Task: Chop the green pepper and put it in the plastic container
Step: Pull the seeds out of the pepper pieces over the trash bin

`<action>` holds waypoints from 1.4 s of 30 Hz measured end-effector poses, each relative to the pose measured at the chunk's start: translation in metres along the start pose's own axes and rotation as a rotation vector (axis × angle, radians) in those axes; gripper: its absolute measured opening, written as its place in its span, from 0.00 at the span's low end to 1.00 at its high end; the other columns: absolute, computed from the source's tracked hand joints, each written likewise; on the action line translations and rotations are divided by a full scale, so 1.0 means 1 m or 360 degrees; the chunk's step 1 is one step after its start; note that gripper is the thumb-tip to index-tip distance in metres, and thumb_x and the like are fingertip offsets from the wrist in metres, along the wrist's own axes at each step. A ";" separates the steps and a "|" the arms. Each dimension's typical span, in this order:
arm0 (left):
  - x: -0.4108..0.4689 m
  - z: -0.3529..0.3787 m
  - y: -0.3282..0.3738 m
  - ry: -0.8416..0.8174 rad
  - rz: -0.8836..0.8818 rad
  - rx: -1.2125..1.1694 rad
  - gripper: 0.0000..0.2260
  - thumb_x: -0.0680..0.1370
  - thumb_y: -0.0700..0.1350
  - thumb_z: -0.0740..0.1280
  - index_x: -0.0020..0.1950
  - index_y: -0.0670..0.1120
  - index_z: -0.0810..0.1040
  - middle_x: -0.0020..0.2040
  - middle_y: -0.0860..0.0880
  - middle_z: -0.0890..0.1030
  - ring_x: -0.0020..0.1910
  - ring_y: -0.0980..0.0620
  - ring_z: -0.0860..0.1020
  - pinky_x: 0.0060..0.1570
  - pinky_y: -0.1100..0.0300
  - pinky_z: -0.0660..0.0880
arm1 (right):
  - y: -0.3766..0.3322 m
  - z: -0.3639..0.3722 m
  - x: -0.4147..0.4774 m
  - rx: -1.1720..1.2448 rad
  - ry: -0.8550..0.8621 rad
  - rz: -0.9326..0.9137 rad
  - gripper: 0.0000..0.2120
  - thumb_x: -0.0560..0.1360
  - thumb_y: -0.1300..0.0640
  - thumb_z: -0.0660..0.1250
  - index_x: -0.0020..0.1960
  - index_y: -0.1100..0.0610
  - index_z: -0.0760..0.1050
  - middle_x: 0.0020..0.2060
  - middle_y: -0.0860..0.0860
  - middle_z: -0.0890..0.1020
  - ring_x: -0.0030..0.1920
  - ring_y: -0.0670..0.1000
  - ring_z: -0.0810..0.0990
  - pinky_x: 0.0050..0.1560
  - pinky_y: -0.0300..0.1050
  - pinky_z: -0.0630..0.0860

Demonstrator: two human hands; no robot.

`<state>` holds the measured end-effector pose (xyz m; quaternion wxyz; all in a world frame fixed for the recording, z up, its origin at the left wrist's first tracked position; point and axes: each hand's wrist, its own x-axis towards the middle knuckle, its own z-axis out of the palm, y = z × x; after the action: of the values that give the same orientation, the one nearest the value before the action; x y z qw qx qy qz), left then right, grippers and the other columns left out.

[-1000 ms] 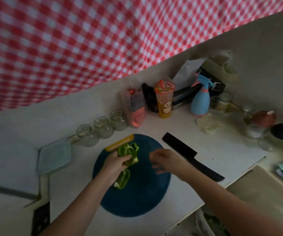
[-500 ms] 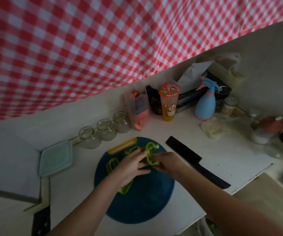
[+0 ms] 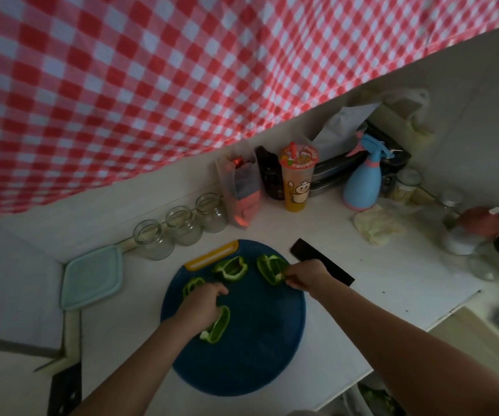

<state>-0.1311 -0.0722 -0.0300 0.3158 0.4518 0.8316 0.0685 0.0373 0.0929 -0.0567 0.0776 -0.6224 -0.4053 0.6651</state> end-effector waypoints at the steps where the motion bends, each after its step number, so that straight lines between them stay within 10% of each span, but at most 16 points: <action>1: 0.000 0.002 0.000 -0.0030 -0.0008 0.0006 0.19 0.77 0.37 0.64 0.67 0.48 0.71 0.65 0.49 0.73 0.62 0.52 0.73 0.61 0.62 0.69 | 0.000 0.002 0.002 0.0071 -0.0009 -0.0010 0.05 0.71 0.70 0.69 0.38 0.66 0.75 0.32 0.58 0.76 0.30 0.51 0.76 0.28 0.39 0.76; 15: -0.007 -0.008 0.027 0.0092 0.0303 0.0058 0.09 0.75 0.48 0.69 0.55 0.48 0.78 0.48 0.54 0.79 0.42 0.61 0.75 0.40 0.72 0.68 | 0.006 -0.033 -0.040 0.0302 -0.0128 -0.0293 0.06 0.76 0.67 0.63 0.42 0.61 0.77 0.40 0.58 0.79 0.35 0.53 0.78 0.43 0.43 0.79; 20: -0.018 -0.014 0.089 0.0395 0.0657 -0.0168 0.09 0.74 0.45 0.70 0.52 0.46 0.77 0.44 0.55 0.77 0.40 0.60 0.76 0.41 0.69 0.71 | 0.008 -0.055 -0.098 -0.0202 -0.0329 -0.0758 0.15 0.73 0.47 0.70 0.56 0.53 0.76 0.52 0.53 0.80 0.46 0.51 0.82 0.47 0.45 0.80; 25: -0.027 -0.004 0.138 0.0465 0.0798 -0.0514 0.07 0.73 0.42 0.71 0.49 0.48 0.76 0.43 0.56 0.79 0.44 0.59 0.79 0.45 0.68 0.76 | 0.013 -0.083 -0.140 -0.0862 0.0174 -0.1257 0.24 0.65 0.40 0.74 0.58 0.47 0.75 0.49 0.44 0.76 0.45 0.43 0.77 0.44 0.35 0.75; 35: -0.043 0.028 0.212 -0.0281 0.0555 -0.1589 0.09 0.77 0.38 0.65 0.54 0.48 0.78 0.51 0.45 0.82 0.50 0.51 0.82 0.46 0.63 0.78 | 0.049 -0.133 -0.169 -0.0702 0.0707 -0.1492 0.10 0.70 0.61 0.74 0.50 0.55 0.81 0.45 0.47 0.78 0.39 0.45 0.80 0.44 0.38 0.78; 42: -0.055 0.038 0.237 -0.0677 0.0577 -0.1467 0.14 0.79 0.39 0.61 0.64 0.46 0.74 0.55 0.41 0.81 0.51 0.46 0.82 0.45 0.58 0.80 | 0.063 -0.164 -0.185 -0.0983 0.0535 -0.1397 0.11 0.68 0.60 0.76 0.49 0.54 0.82 0.43 0.46 0.78 0.39 0.44 0.80 0.44 0.33 0.76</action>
<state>0.0806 0.0154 0.0599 0.6258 0.4065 0.5417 0.3868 0.2477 0.0113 0.0621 0.2248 -0.4867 -0.7841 0.3126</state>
